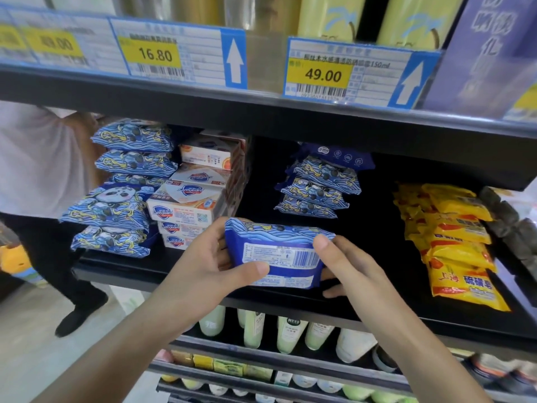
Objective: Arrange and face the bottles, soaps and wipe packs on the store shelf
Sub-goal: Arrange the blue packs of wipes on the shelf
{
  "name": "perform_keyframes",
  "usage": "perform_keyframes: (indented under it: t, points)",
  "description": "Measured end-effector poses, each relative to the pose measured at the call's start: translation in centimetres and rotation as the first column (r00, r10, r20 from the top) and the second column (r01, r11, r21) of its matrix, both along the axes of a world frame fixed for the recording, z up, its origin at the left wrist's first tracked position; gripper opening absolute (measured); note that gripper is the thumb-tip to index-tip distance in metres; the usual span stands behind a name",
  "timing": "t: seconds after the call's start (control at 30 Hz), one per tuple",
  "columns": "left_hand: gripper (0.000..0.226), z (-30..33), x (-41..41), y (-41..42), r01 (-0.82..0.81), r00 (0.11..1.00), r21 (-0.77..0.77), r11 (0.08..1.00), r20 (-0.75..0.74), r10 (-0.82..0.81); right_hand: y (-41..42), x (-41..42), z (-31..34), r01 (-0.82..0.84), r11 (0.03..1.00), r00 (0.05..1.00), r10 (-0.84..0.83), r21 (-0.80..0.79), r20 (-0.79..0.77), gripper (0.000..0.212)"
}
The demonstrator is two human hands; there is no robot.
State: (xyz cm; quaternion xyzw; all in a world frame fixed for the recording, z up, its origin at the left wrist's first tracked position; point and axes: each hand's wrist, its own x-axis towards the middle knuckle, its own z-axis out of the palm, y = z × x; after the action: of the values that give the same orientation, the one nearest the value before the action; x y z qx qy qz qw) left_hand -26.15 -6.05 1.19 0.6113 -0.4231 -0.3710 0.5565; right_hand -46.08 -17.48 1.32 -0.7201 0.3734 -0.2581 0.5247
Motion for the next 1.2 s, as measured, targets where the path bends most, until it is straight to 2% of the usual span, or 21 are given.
perform_keyframes:
  t: [0.07, 0.17, 0.33, 0.53, 0.63, 0.77, 0.93, 1.1, 1.2]
  points:
    - [0.049, -0.1, 0.0, 0.1, 0.006, 0.999, -0.034, 0.999, 0.035, -0.005, 0.0, 0.1, 0.4, 0.0, 0.993, 1.0, 0.003, 0.118, -0.026, 0.064]
    - [0.049, -0.2, 0.0, 0.4, 0.013, 0.995, -0.087, 0.996, 0.1, -0.005, -0.5, 0.2, 0.8, -0.032, 0.96, 0.999, 0.043, 0.279, -0.032, 0.084]
    - [0.053, -0.4, -0.1, 0.6, 0.015, 0.98, -0.155, 0.988, 0.197, 0.016, -0.8, 0.4, 0.7, -0.111, 0.909, 0.993, 0.119, 0.402, 0.004, 0.094]
    - [0.054, -1.0, 0.0, 0.8, 0.021, 0.975, -0.16, 0.987, 0.22, 0.015, -0.8, 0.6, 0.2, -0.116, 0.873, 0.993, 0.101, 0.473, 0.057, 0.094]
    - [0.054, -1.2, 0.2, 0.7, 0.023, 0.972, -0.154, 0.988, 0.236, 0.014, -0.6, 0.8, 0.0, -0.138, 0.856, 0.988, 0.081, 0.498, 0.134, 0.082]
    - [0.056, -1.3, 0.5, 0.7, 0.043, 0.963, -0.129, 0.991, 0.269, -0.007, -0.5, 0.7, -0.3, -0.16, 0.883, 0.982, 0.095, 0.442, 0.165, 0.054]
    - [0.068, -0.8, 0.8, 0.9, 0.13, 0.964, -0.046, 0.99, 0.24, -0.115, -0.8, 0.3, -1.1, -0.142, 0.935, 0.98, 0.087, 0.326, 0.178, 0.063]
    - [0.083, -0.6, 0.9, 0.6, 0.12, 0.962, 0.02, 0.993, 0.243, -0.122, -0.7, -0.1, -1.4, -0.163, 0.975, 0.971, 0.132, 0.151, 0.199, 0.068]
    - [0.093, -0.8, 1.1, 0.7, 0.109, 0.955, 0.075, 0.991, 0.268, -0.125, -0.5, -0.3, -1.6, -0.224, 0.966, 0.95, 0.187, 0.127, 0.248, 0.072]
